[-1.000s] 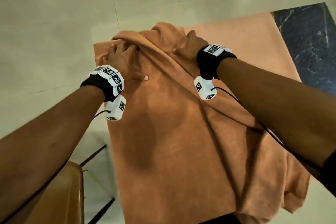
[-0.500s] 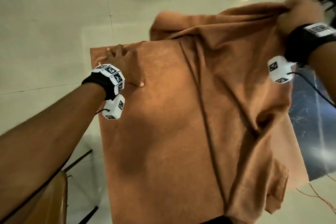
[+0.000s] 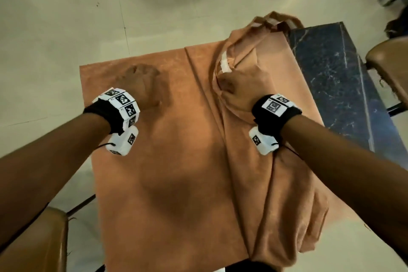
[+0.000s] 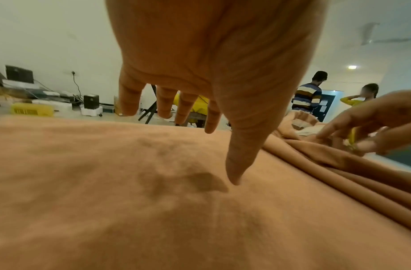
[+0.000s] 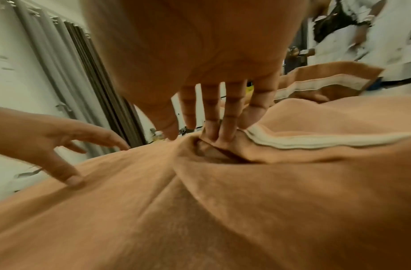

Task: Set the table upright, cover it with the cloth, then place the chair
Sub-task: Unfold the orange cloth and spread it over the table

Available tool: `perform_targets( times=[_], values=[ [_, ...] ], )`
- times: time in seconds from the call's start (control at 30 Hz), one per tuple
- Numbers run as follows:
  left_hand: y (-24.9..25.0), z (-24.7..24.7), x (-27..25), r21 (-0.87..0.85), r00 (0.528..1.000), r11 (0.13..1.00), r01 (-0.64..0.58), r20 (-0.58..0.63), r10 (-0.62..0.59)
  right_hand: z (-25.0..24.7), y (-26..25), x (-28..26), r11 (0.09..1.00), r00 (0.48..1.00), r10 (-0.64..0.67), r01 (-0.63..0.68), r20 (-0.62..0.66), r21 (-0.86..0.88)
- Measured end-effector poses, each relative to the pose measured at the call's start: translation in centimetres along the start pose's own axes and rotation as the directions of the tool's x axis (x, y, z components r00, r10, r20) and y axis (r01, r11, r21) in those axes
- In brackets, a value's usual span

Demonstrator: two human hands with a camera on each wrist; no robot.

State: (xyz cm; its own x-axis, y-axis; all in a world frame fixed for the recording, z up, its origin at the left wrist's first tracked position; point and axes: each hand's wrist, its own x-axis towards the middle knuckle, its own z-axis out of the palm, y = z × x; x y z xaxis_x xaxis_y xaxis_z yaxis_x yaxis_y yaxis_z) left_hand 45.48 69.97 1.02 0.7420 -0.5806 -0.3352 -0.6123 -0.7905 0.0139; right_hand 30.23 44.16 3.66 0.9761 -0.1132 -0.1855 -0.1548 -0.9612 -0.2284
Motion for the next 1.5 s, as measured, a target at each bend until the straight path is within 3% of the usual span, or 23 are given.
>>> perform_targets(
  times=[0.07, 0.13, 0.2, 0.3, 0.43, 0.5, 0.6, 0.67, 0.77, 0.83, 0.9, 0.97, 1.03, 1.1, 1.13, 1.2, 1.3, 1.37, 1.5],
  values=[
    [3.3, 1.0, 0.1, -0.096, 0.998, 0.995, -0.037, 0.050, 0.042, 0.1, 3.3, -0.6, 0.986, 0.982, 0.149, -0.138, -0.117, 0.094],
    [6.2, 2.3, 0.7, -0.134, 0.993, 0.989, -0.067, 0.089, 0.079, 0.2, 6.3, -0.7, 0.944, 0.955, 0.289, -0.273, -0.065, 0.184],
    [9.8, 2.6, 1.2, -0.178, 0.989, 0.982, -0.066, 0.118, 0.088, -0.2, 9.0, -0.8, 0.905, 0.938, 0.346, -0.341, 0.027, 0.255],
    [13.3, 3.1, 1.8, -0.242, 0.983, 0.968, 0.073, 0.180, -0.030, 0.1, 10.2, -0.3, 0.905, 0.966, 0.232, -0.259, 0.117, 0.337],
    [14.6, 4.0, 2.9, -0.233, 0.966, 0.953, 0.195, 0.211, -0.146, 1.8, 9.4, 0.0, 0.975, 0.964, 0.137, -0.172, 0.227, 0.143],
    [14.5, 3.9, 3.1, -0.229, 0.962, 0.950, 0.211, 0.223, -0.160, 1.5, 10.2, -0.4, 0.977, 0.968, 0.142, -0.171, 0.206, 0.130],
    [14.9, 3.5, 2.7, -0.229, 0.962, 0.949, 0.217, 0.213, -0.169, -1.5, 16.3, -1.9, 0.950, 0.968, 0.225, -0.244, 0.113, 0.195],
    [14.9, 3.4, 2.4, -0.238, 0.966, 0.948, 0.211, 0.202, -0.164, -4.6, 22.7, -3.2, 0.891, 0.915, 0.398, -0.402, 0.067, 0.211],
    [14.9, 3.1, 1.7, -0.262, 0.970, 0.945, 0.196, 0.195, -0.147, -8.3, 32.5, -6.1, 0.759, 0.773, 0.634, -0.624, 0.010, 0.186],
    [15.0, 2.7, 1.5, -0.267, 0.977, 0.950, 0.163, 0.179, -0.117, -9.2, 36.7, -8.2, 0.689, 0.697, 0.717, -0.702, -0.028, 0.179],
    [15.8, 2.2, 1.1, -0.271, 0.983, 0.951, 0.147, 0.150, -0.109, -8.7, 37.9, -10.1, 0.679, 0.678, 0.731, -0.710, -0.081, 0.187],
    [16.2, 2.0, 0.6, -0.295, 0.984, 0.943, 0.156, 0.125, -0.124, -7.2, 36.5, -11.9, 0.745, 0.724, 0.667, -0.643, -0.177, 0.178],
    [16.8, 2.3, -0.3, -0.322, 0.977, 0.923, 0.212, 0.092, -0.192, -4.9, 32.9, -14.0, 0.871, 0.847, 0.490, -0.467, -0.206, 0.150],
    [18.2, 3.5, -2.7, -0.344, 0.971, 0.909, 0.234, 0.031, -0.238, -1.6, 27.5, -16.8, 0.964, 0.974, 0.212, -0.194, -0.084, 0.182],
    [19.2, 4.3, -4.3, -0.352, 0.975, 0.913, 0.207, -0.004, -0.222, 0.1, 24.6, -18.3, 0.980, 0.997, 0.065, -0.058, -0.030, 0.188],
    [21.6, 6.7, -8.8, -0.346, 0.988, 0.927, 0.149, 0.003, -0.157, 2.8, 18.2, -21.6, 0.968, 0.981, -0.185, 0.172, 0.054, 0.183],
    [25.2, 9.4, -16.7, -0.356, 0.976, 0.911, 0.209, 0.139, -0.169, 6.1, 10.6, -25.4, 0.898, 0.889, -0.422, 0.382, 0.177, 0.219],
    [26.8, 10.6, -21.5, -0.335, 0.953, 0.904, 0.265, 0.233, -0.194, 7.5, 7.2, -26.9, 0.896, 0.858, -0.440, 0.403, 0.264, 0.186],
    [28.0, 11.8, -26.8, -0.289, 0.918, 0.910, 0.298, 0.350, -0.189, 8.6, 4.3, -28.4, 0.932, 0.886, -0.363, 0.351, 0.287, 0.093]
  ],
)
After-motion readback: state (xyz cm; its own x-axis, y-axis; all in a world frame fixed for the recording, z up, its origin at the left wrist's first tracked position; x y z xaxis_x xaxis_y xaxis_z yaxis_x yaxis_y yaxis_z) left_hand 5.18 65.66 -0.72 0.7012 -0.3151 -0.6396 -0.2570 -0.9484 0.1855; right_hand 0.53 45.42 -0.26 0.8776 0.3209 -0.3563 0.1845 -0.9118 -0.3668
